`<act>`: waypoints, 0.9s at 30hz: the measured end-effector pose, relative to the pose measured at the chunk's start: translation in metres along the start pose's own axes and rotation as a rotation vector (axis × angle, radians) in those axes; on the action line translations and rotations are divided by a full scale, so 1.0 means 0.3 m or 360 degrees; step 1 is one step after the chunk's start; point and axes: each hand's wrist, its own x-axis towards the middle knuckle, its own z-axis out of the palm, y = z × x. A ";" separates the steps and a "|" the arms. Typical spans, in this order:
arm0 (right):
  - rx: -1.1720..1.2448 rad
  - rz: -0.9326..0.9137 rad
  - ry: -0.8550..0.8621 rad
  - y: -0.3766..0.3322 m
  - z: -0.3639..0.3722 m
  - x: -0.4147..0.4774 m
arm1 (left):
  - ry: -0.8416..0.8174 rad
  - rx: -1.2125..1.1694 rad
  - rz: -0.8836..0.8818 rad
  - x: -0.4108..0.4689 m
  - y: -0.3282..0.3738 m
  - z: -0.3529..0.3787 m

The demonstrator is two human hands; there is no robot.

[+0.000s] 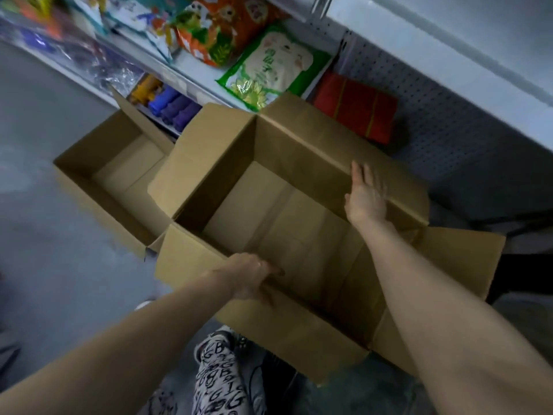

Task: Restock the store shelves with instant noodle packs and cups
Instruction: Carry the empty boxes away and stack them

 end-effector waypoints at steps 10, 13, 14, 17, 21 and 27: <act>-0.0175 0.0006 0.0352 -0.008 0.047 -0.077 | 0.0359 0.0548 0.0059 -0.075 -0.100 0.117; -0.0184 0.0070 0.0271 -0.065 0.064 -0.154 | 0.0639 0.0491 0.0057 -0.141 -0.194 0.174; -0.0173 0.0098 0.0246 -0.083 0.069 -0.182 | 0.0758 0.0486 0.0022 -0.161 -0.219 0.182; -0.0185 0.0179 0.0141 -0.115 0.084 -0.249 | 0.0975 0.0364 -0.0106 -0.217 -0.278 0.202; -0.0241 0.0258 0.0068 -0.139 0.111 -0.327 | 0.1067 0.0044 -0.0326 -0.286 -0.324 0.241; -0.0156 0.0311 0.0044 -0.162 0.136 -0.393 | 0.1130 -0.0410 -0.0543 -0.319 -0.301 0.328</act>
